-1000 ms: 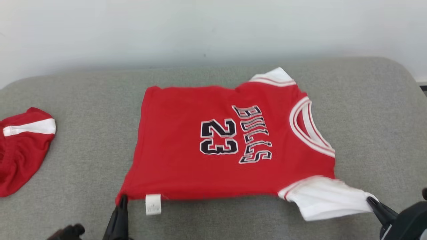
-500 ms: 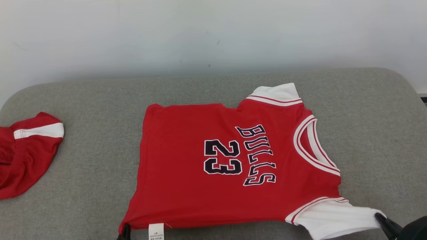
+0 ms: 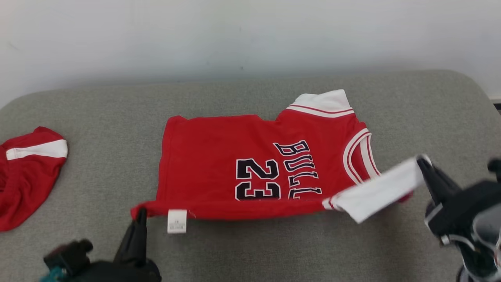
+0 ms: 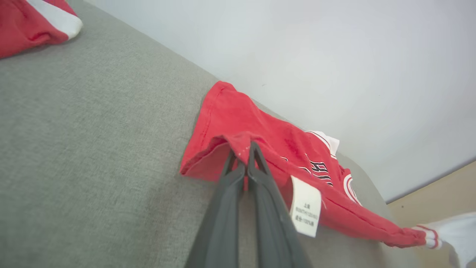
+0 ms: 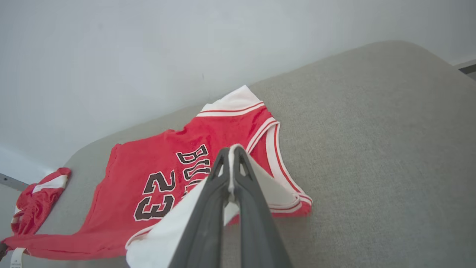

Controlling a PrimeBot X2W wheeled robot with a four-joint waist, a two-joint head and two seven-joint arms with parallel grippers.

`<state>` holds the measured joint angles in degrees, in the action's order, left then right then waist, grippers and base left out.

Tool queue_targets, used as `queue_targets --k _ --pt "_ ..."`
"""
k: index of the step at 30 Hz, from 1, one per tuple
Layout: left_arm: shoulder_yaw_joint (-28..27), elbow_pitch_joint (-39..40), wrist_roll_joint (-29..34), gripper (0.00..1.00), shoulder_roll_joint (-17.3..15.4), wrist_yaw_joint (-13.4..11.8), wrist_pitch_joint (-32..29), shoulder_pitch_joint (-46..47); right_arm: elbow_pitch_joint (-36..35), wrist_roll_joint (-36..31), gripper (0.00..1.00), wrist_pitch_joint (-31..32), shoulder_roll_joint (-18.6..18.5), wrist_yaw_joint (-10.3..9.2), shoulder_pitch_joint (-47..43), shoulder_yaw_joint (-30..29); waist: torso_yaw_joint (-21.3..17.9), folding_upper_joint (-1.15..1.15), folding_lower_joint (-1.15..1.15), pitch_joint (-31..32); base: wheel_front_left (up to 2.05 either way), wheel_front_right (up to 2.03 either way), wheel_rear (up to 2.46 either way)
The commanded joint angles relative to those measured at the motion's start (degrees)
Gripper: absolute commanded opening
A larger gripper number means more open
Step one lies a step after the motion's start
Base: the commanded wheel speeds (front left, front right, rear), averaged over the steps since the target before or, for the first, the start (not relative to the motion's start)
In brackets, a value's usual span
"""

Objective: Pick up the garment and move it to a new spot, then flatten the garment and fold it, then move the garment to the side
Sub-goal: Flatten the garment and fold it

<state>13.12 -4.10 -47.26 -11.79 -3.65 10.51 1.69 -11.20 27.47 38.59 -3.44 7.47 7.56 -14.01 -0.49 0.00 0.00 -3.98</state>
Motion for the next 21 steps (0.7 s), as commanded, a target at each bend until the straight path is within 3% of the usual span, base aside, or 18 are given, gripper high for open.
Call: queue_targets --k 1,5,10,14,21 --pt "-0.28 -0.25 0.48 0.00 -1.56 0.48 -0.83 3.48 1.05 0.84 0.00 -0.72 -1.08 0.06 4.47 1.83 -0.96 0.00 0.00 -1.55 0.00 0.00 0.00" --pt "-0.73 -2.40 1.91 0.00 -5.17 2.01 -3.50 13.06 6.96 3.36 0.00 -1.94 -4.46 0.06 17.10 7.02 -2.31 0.00 0.00 -3.94 0.00 0.00 0.00" --pt "-0.94 -6.55 4.20 0.00 -10.07 4.15 -7.59 27.28 18.17 4.55 0.00 -5.89 -5.98 0.06 34.63 12.50 -4.44 0.00 0.00 -8.02 0.00 0.00 0.00" --pt "-2.33 -8.77 2.52 0.00 -10.52 5.11 -9.33 38.02 26.62 4.98 0.00 -10.74 -4.97 0.06 47.90 14.66 -5.57 0.00 0.00 -12.48 0.00 0.00 0.00" --pt "-4.04 -13.34 -0.49 0.00 -8.76 5.90 -11.08 53.14 39.62 5.04 0.00 -18.41 -2.91 0.06 66.84 13.46 -5.63 0.00 0.00 -19.91 0.00 0.00 0.00"
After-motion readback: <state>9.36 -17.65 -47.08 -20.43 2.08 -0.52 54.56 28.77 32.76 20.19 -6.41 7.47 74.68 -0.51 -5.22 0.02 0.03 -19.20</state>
